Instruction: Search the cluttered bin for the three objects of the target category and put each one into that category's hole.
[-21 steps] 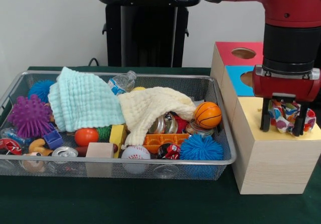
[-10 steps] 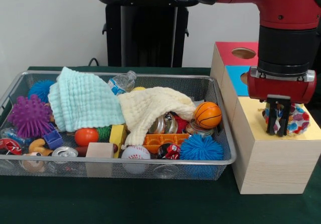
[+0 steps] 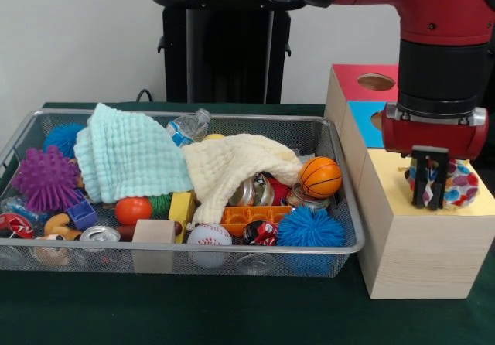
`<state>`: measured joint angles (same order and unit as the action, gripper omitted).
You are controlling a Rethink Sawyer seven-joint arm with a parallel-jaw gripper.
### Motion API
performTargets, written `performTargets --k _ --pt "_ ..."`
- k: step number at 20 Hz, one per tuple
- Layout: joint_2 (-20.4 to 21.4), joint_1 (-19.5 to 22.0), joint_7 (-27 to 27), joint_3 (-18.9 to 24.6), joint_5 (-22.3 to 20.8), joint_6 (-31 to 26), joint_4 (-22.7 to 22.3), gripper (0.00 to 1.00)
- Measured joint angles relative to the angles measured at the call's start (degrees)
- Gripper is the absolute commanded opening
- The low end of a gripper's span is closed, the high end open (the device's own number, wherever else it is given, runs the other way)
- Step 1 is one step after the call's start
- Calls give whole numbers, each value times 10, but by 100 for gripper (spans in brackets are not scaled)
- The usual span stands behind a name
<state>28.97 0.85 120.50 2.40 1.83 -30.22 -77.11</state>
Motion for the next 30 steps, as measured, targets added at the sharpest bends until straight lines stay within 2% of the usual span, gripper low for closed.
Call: performTargets --k 6,19,30 --pt "5 0 0 0 19 0 -11 0" --pt "49 0 0 0 33 -23 -82 0" --pt "52 -8 0 -2 31 -23 -92 0"
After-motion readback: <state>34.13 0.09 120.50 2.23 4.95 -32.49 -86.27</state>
